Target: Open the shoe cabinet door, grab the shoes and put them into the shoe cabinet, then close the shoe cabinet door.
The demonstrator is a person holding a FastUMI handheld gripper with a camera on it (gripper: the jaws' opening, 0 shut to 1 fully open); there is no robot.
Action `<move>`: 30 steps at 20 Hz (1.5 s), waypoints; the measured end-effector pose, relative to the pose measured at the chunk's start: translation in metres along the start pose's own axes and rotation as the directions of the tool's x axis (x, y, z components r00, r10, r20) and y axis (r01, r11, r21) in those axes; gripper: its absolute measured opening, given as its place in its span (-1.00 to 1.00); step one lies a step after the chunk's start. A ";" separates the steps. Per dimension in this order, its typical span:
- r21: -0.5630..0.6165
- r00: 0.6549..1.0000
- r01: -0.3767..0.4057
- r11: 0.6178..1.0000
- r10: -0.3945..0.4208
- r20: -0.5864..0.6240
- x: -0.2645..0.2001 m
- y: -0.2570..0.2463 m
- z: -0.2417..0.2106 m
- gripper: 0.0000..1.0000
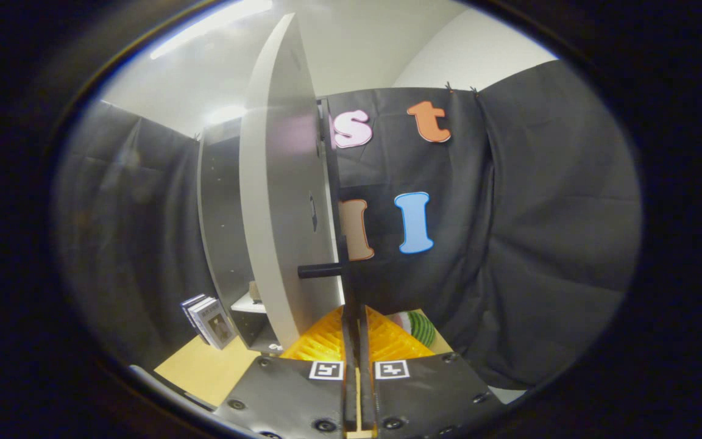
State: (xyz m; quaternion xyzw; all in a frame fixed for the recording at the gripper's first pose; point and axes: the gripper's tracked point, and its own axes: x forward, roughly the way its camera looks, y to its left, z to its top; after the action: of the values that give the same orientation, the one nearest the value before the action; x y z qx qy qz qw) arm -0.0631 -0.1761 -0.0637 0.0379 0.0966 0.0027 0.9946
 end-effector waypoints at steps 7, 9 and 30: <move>-0.050 1.000 0.014 0.999 -0.013 0.027 -0.016 -0.004 0.008 -0.90; -0.018 1.000 0.014 1.000 -0.013 0.027 -0.023 -0.003 0.010 -0.90; -0.025 0.996 0.076 0.997 -0.076 -0.035 -0.023 0.184 -0.077 -0.91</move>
State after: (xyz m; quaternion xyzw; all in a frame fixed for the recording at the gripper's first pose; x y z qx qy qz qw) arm -0.1001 0.0130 -0.1208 0.0226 0.1158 -0.0334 0.9925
